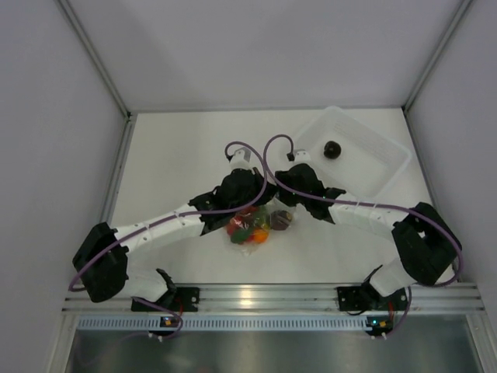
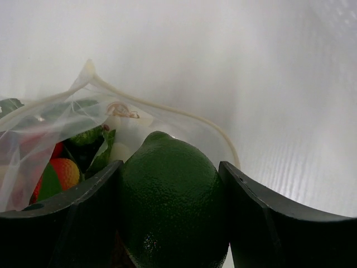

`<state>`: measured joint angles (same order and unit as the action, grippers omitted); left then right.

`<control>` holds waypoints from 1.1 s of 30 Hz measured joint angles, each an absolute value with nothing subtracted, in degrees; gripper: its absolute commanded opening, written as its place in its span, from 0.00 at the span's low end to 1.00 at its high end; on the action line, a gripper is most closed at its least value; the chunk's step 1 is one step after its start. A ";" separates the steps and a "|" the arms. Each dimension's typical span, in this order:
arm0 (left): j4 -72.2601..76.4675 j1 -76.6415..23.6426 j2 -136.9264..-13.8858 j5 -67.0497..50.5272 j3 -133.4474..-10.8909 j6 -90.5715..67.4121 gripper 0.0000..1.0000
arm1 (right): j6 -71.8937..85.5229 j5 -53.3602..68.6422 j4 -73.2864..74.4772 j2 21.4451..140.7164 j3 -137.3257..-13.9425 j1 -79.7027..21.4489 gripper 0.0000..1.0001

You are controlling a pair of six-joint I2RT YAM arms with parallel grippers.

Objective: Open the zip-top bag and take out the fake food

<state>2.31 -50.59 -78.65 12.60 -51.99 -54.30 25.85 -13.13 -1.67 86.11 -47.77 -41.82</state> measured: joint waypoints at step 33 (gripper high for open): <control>3.18 -48.45 -75.99 18.94 -45.54 -58.83 0.00 | 20.51 -12.80 10.07 66.76 -49.58 -31.05 0.37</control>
